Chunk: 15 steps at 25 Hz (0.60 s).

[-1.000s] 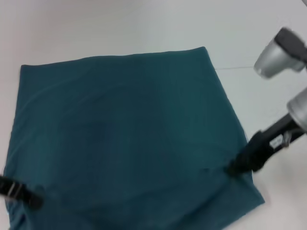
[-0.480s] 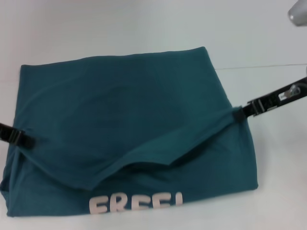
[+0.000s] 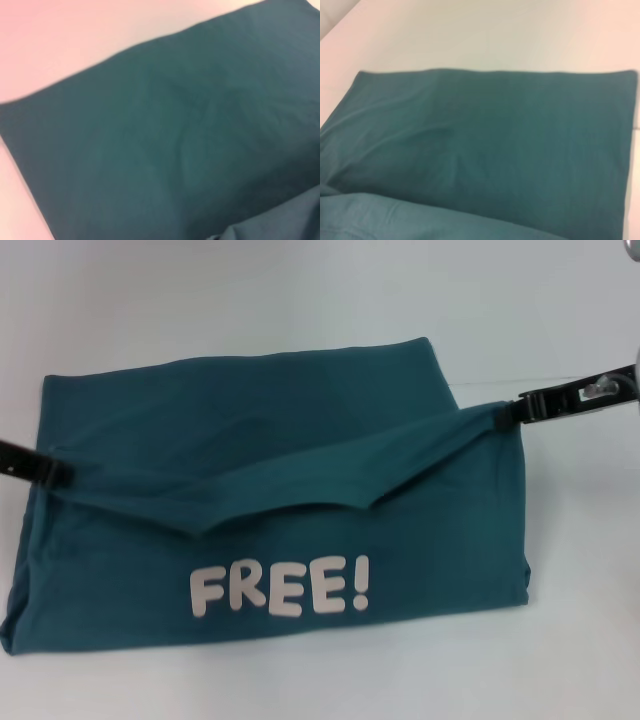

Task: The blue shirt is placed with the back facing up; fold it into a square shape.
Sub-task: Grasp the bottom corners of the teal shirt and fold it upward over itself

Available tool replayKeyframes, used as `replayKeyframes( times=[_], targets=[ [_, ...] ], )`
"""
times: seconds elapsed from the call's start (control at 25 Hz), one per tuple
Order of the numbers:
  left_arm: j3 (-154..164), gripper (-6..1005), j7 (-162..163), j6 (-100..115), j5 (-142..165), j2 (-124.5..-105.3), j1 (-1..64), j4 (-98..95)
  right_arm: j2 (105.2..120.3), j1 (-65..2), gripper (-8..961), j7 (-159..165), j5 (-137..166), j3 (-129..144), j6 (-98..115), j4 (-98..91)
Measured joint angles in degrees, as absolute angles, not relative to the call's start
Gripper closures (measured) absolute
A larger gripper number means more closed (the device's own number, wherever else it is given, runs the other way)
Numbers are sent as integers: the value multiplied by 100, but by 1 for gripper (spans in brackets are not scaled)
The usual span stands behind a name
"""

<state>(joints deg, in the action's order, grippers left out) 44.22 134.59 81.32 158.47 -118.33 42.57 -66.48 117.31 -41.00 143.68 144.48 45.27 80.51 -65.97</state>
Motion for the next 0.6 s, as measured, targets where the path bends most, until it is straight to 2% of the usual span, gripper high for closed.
replayKeyframes(
  times=[0.28,0.6],
  targets=[
    [4919,949,13446,7126,15888,-11980,4287,-6400,11814,-4212,897,14372,14442,4708,6995,-5993],
    [5038,949,13436,6421,15912,-12020,4292,-6061,11892,-4236,899,14395,14465,4835,6252,-5726]
  ],
)
